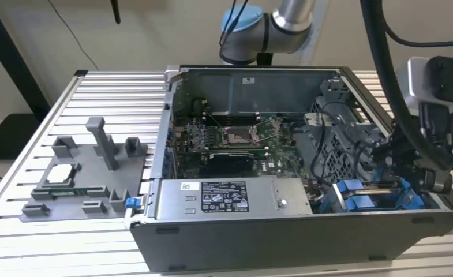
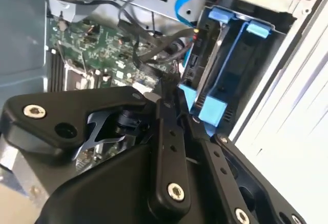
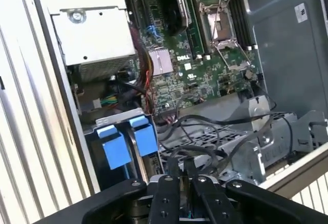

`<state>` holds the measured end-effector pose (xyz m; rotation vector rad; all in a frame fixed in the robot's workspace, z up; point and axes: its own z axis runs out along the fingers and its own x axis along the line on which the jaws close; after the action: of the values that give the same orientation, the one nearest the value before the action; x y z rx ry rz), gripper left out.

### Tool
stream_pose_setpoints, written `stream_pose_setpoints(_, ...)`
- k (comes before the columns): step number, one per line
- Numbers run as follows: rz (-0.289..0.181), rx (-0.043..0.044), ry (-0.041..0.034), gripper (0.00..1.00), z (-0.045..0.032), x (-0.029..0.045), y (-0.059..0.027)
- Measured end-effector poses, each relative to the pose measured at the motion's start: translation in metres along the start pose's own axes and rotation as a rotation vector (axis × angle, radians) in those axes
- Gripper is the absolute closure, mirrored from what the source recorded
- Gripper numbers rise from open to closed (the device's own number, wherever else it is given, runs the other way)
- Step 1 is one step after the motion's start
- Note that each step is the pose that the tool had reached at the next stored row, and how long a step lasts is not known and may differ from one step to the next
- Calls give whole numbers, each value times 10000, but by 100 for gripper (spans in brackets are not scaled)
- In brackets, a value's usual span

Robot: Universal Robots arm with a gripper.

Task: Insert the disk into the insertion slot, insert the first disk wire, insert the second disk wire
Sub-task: 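Insert the second disk wire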

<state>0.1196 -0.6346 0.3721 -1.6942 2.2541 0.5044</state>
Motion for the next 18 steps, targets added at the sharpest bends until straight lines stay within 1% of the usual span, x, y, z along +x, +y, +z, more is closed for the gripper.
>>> stream_pose_setpoints(3, -1, 1, 6, 100, -61, -83, 35)
stream_pose_setpoints(5, -2, 12, 43, 100, -61, -120, 81)
stream_pose_setpoints(7, -3, 32, 108, 100, -56, -115, 142)
stream_pose_setpoints(8, -4, 46, 152, 100, -56, -107, 174)
stream_pose_setpoints(9, -6, 70, 229, 100, -56, -99, 203)
stream_pose_setpoints(11, -12, 153, 492, 100, -55, -86, 247)
stream_pose_setpoints(14, -39, 334, 958, 100, -55, -77, 278)
stream_pose_setpoints(16, -62, 450, 1288, 100, -54, -77, 284)
stream_pose_setpoints(17, -84, 503, 1435, 100, -51, -80, 284)
stream_pose_setpoints(18, -105, 552, 1557, 100, -46, -82, 286)
